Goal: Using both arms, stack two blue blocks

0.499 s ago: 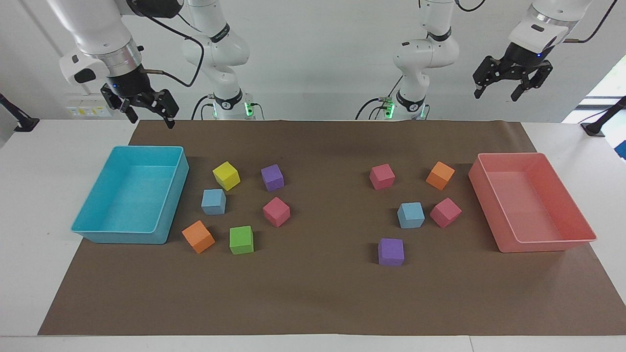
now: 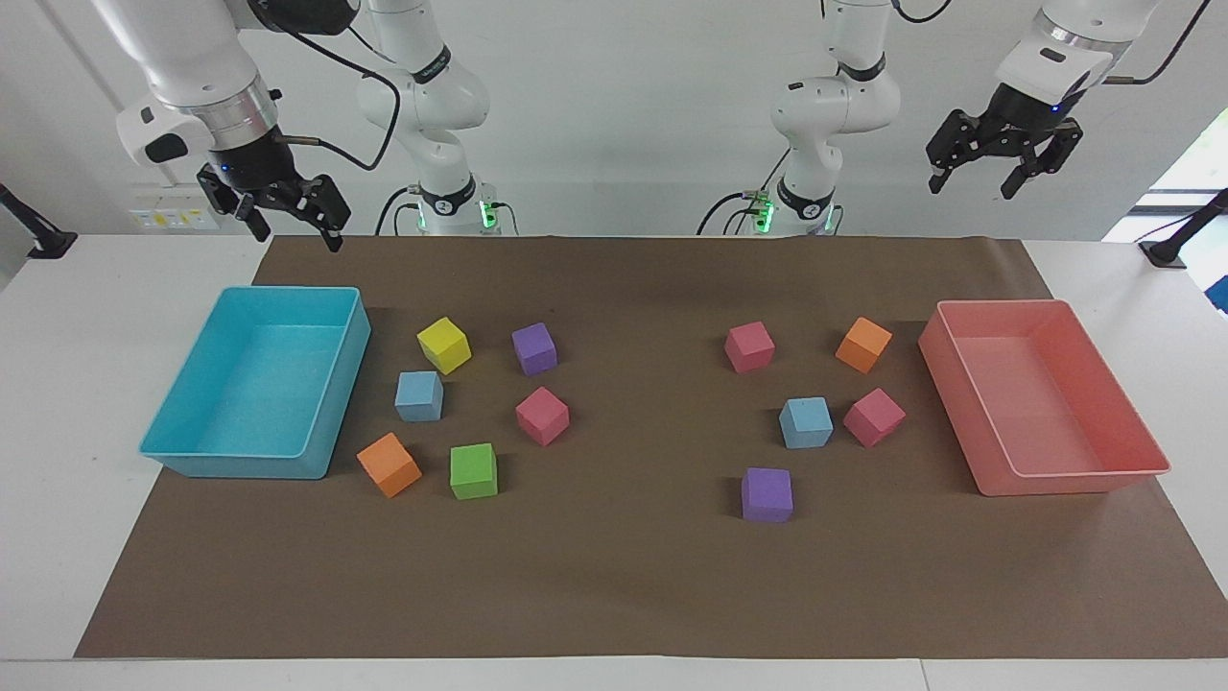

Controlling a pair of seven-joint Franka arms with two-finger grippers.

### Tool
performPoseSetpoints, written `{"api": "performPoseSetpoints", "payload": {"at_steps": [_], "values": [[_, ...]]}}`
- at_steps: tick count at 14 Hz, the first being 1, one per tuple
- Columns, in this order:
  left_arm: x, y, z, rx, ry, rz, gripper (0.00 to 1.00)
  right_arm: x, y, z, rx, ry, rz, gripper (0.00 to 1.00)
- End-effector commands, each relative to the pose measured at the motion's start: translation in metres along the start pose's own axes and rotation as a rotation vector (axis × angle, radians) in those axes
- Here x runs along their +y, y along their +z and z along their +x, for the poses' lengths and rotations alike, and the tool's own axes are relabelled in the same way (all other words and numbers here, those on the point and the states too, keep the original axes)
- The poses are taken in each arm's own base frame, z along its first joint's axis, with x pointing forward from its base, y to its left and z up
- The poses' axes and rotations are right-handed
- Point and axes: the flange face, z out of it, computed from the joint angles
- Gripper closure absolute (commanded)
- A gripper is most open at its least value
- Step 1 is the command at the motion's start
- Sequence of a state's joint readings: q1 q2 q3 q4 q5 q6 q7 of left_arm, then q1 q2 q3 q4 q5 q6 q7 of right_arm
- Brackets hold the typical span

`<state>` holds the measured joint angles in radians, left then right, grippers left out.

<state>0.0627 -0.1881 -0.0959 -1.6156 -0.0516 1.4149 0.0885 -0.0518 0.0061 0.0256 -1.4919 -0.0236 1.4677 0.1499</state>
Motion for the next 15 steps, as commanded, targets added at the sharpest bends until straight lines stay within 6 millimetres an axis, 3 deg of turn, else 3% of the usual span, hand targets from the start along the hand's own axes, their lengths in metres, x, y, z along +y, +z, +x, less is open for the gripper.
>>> {"api": "performPoseSetpoints", "payload": {"at_steps": [1,15], "values": [[0.0003,-0.0063,-0.0050,0.004,-0.010,-0.010,0.00,0.0051,-0.0001,-0.0065,0.002,-0.023,0.019,0.00],[0.0005,-0.0061,-0.0063,0.001,-0.008,-0.010,0.00,0.0068,0.0000,-0.0067,-0.005,-0.011,0.018,0.00]]}}
